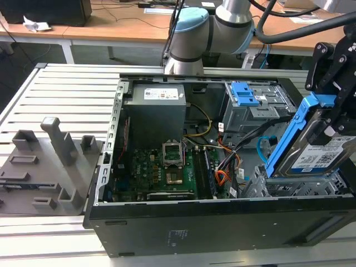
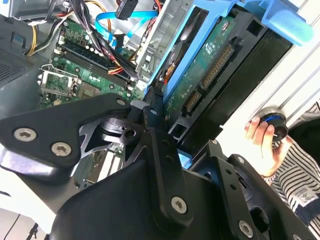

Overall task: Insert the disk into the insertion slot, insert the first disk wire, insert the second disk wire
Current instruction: 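Insert the disk into the insertion slot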

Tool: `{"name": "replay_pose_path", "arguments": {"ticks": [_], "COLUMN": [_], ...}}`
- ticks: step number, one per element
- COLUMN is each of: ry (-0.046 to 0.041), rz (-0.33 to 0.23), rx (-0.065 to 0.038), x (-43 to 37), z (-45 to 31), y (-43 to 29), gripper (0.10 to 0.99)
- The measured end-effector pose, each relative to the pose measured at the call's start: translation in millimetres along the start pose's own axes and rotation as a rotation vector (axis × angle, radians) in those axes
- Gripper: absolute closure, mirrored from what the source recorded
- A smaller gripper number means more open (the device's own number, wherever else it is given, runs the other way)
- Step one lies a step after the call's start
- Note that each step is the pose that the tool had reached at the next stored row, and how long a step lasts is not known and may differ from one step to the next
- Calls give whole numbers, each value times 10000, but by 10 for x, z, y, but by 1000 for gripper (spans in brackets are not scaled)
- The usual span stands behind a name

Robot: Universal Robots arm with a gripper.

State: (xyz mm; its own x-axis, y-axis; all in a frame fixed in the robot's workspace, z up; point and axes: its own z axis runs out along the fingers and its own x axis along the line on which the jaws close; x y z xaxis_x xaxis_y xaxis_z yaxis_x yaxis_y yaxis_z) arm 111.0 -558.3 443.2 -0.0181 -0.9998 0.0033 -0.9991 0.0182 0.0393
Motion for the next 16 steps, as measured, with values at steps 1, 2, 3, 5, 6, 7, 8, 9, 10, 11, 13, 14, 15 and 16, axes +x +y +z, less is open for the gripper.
{"name": "replay_pose_path", "arguments": {"ticks": [1, 2, 3, 5, 6, 7, 8, 9, 10, 11, 13, 14, 15, 16], "ry": [0, 0, 0, -1, 0, 1, 0, 0, -2, -1, -1, 0, 0, -1], "rz": [0, 0, 0, -1, 0, 0, 0, 0, 0, 0, 0, 0, 0, 1], "rx": [0, 0, 0, 0, 0, 1, 1, 0, 1, 1, 1, 0, 0, 0], "x": [0, 0, 0, -5, -14, -23, -32, -49, -68, -86, -108, -117, -130, -139], "z": [17, 27, 35, 56, 61, 65, 69, 73, 79, 84, 92, 95, 103, 110], "y": [-1, -1, -1, -2, -3, -3, -2, -2, -2, -2, -2, -2, -2, -6], "gripper": [725, 725, 725, 725, 725, 725, 725, 725, 725, 725, 725, 725, 725, 725]}}
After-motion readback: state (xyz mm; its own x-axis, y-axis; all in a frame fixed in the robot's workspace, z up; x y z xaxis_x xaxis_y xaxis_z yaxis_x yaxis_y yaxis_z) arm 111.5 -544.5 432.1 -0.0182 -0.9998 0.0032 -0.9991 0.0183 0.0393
